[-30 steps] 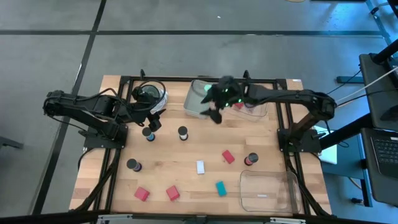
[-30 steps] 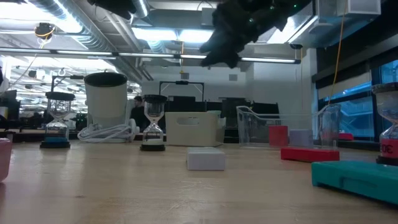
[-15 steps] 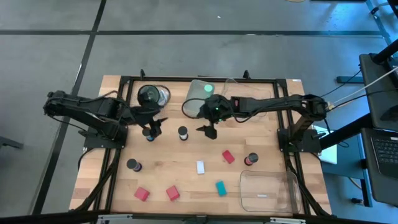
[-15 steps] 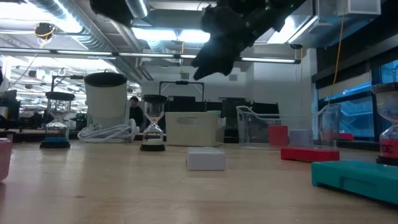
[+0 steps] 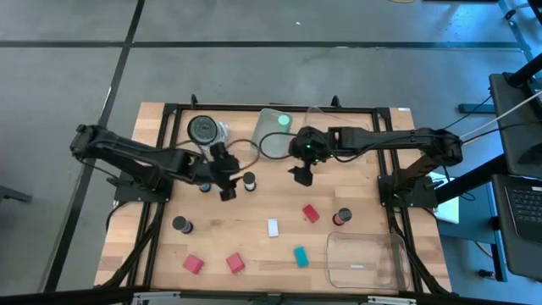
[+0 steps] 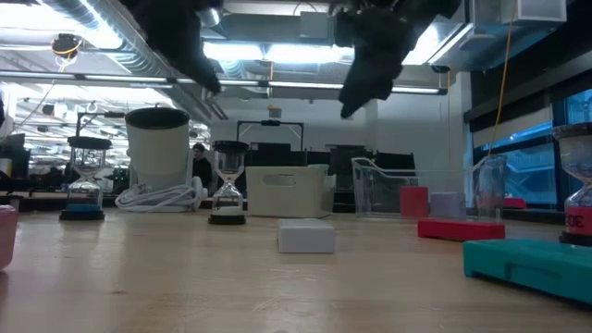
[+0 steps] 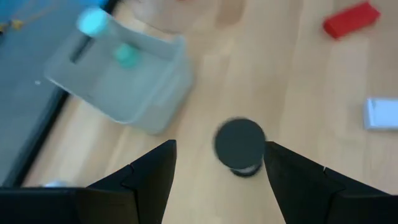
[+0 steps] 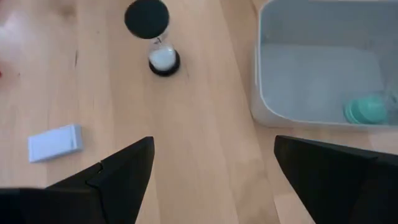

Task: Pick & Place Office items
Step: Put the white hourglass into the gray bin

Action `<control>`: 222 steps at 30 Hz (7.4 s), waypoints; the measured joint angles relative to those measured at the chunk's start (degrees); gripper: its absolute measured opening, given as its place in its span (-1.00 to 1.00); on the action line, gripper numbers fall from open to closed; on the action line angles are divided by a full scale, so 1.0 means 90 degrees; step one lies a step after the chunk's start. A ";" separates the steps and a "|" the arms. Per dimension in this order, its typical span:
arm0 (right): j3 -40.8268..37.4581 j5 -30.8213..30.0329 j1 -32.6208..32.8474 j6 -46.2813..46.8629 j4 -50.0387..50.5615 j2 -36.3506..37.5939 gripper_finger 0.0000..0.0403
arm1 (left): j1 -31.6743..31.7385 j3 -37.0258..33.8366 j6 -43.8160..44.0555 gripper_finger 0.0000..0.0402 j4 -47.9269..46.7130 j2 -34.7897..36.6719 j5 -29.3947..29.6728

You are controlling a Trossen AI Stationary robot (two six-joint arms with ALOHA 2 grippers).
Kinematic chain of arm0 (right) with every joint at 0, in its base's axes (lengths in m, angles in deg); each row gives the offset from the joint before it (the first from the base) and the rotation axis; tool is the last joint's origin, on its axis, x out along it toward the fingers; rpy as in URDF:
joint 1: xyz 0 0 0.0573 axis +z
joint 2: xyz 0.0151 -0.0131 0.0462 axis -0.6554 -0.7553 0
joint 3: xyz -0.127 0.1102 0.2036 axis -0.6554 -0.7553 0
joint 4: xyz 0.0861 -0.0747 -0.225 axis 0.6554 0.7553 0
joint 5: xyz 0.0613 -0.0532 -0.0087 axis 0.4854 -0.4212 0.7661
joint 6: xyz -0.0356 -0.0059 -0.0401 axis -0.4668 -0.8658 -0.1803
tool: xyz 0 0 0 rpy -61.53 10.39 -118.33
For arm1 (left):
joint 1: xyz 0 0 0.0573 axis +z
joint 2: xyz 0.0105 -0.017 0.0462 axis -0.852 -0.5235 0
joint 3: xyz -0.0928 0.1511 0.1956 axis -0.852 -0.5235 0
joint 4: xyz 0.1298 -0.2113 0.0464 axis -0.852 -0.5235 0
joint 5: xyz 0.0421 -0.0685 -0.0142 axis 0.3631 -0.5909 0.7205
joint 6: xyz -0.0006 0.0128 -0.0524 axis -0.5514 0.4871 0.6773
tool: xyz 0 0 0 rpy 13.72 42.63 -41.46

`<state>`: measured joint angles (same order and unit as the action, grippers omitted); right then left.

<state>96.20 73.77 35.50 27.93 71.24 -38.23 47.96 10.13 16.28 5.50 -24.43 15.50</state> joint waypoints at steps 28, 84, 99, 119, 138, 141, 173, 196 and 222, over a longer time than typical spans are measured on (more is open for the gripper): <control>0.0000 -0.0079 0.0005 0.0399 0.0424 0.0034 0.66 | -0.1174 -0.0118 0.1166 0.19 0.0395 -0.0539 0.1588; 0.0000 -0.0239 0.0119 0.0484 0.0430 0.0034 0.66 | 0.1265 -0.3946 -0.1161 0.43 0.7675 -0.0229 -0.2241; 0.0000 -0.0239 0.0119 0.0480 0.0429 0.0034 0.66 | 0.1267 -0.3946 -0.0921 0.41 0.7735 -0.0451 -0.2307; 0.0000 -0.0235 0.0119 0.0388 0.0429 0.0032 0.66 | 0.1266 -0.3946 -0.0670 0.23 0.8049 -0.0848 -0.2277; 0.0000 -0.0239 0.0119 0.0518 0.0433 0.0029 0.66 | 0.1335 -0.3691 -0.0646 0.10 0.8281 -0.0489 -0.2234; 0.0000 -0.0239 0.0119 0.0511 0.0481 0.0029 0.66 | 0.1516 -0.3462 -0.0720 0.10 0.8167 -0.0228 -0.2232; 0.0000 -0.0365 0.0118 0.0157 0.0718 0.0029 0.66 | 0.4277 -0.0631 -0.1165 0.10 0.7866 -0.3465 -0.2012; 0.0000 -0.0363 0.0119 0.0011 0.0716 0.0029 0.66 | 0.4533 -0.0573 -0.0770 0.10 0.7897 -0.3646 -0.2115; 0.0000 -0.0363 0.0119 0.0028 0.0713 0.0032 0.66 | 0.4468 -0.0580 -0.0832 0.10 0.8203 -0.3896 -0.1994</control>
<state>96.20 70.51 36.57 28.18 77.66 -37.95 88.17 4.90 8.80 79.32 -59.50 -2.45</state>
